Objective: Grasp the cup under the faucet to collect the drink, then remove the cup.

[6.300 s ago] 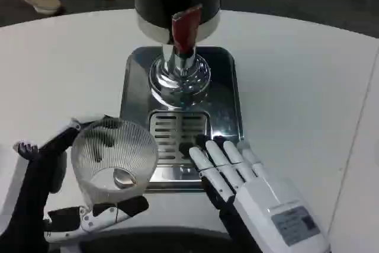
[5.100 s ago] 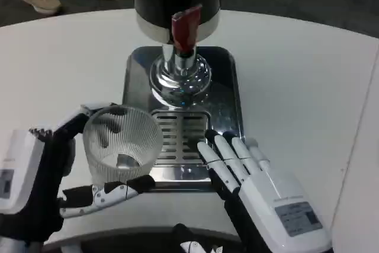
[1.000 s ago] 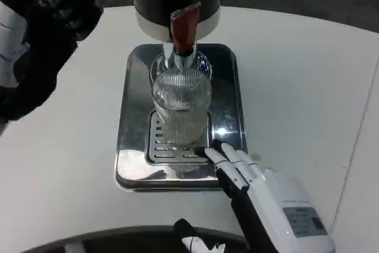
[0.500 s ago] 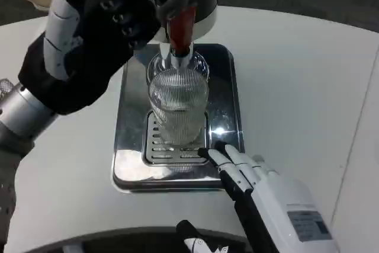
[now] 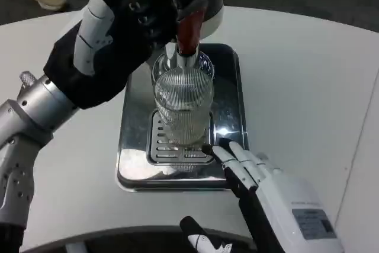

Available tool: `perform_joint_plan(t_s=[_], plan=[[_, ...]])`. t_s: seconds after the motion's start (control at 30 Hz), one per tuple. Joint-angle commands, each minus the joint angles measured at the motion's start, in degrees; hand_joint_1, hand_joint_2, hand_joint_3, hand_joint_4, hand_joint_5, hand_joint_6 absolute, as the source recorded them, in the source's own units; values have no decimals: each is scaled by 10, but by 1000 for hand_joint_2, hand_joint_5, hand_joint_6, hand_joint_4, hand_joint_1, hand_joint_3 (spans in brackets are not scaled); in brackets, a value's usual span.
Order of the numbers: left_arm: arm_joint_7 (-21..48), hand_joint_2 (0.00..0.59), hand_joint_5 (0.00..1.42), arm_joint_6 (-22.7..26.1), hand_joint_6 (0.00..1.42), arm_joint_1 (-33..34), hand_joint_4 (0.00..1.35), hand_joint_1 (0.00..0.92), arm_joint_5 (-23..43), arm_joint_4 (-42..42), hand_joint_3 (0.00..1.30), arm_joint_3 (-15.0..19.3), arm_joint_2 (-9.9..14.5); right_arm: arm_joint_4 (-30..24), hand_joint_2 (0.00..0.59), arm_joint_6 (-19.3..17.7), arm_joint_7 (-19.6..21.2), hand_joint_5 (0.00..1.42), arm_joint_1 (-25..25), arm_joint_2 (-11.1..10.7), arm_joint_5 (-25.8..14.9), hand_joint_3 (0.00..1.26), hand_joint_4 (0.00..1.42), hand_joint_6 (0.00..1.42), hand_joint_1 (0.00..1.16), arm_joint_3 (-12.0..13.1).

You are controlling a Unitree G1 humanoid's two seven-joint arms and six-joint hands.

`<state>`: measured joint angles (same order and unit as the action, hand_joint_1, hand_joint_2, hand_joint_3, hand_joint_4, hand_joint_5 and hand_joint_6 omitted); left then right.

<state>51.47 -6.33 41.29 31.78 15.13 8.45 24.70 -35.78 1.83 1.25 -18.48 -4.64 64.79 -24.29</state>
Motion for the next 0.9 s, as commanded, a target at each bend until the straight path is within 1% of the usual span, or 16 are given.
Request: perform_joint_plan(t_s=[0.03,0.27,0.4,0.57,0.77,0.83,0.9], plan=[[23,98,51,-28,15,13,0,0,-37,6,0,-6,13,-2,312,4,6,122,-6,5,-5,156,74,143,436,2],[45,96,64,-69,28,26,0,0,-76,7,0,-14,26,4,312,4,7,128,-3,6,-10,156,74,148,435,3],[51,95,78,-101,35,26,0,0,-99,4,0,-17,33,5,312,5,8,133,-3,7,-11,156,74,160,435,3],[47,95,91,-156,47,25,0,0,-137,1,0,-24,45,7,312,5,9,133,-3,8,-11,156,76,162,435,3],[48,101,92,-219,50,13,0,0,-171,0,0,-44,59,9,312,8,9,136,-2,12,-11,156,84,175,434,4],[38,112,93,-260,51,12,0,0,-199,1,0,-48,67,11,312,9,9,136,-1,13,-12,156,84,176,434,4],[30,115,93,-291,52,12,0,0,-219,3,0,-52,74,12,312,11,8,136,-1,16,-15,150,84,188,434,5]])
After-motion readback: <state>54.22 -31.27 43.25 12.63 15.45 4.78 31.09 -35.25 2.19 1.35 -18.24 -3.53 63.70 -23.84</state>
